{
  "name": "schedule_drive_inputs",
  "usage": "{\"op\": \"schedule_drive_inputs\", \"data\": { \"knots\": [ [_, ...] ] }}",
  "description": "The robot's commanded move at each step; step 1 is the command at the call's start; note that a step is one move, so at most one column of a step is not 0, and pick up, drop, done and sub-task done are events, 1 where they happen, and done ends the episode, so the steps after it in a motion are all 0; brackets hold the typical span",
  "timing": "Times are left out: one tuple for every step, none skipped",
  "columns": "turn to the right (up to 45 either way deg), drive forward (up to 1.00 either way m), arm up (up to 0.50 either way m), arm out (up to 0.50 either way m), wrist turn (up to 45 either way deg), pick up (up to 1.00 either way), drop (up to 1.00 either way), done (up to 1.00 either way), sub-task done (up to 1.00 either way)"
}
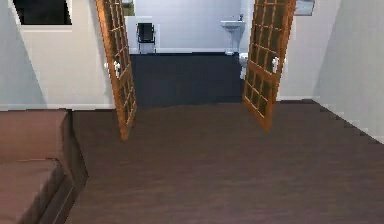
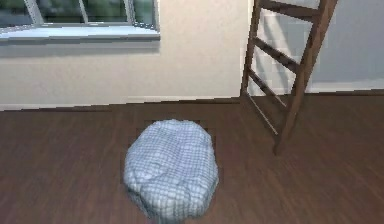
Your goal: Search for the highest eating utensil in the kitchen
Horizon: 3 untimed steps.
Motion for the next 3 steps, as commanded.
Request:
{"op": "schedule_drive_inputs", "data": {
  "knots": [
    [0.0, 1.00, 0.00, 0.00, 0.0, 0.00, 0.00, 0.00, 0.00],
    [-3.0, 0.00, 0.00, 0.00, 0.0, 0.00, 0.00, 0.00, 0.00],
    [0.0, 1.00, 0.00, 0.00, 0.0, 0.00, 0.00, 0.00, 0.00]
  ]
}}
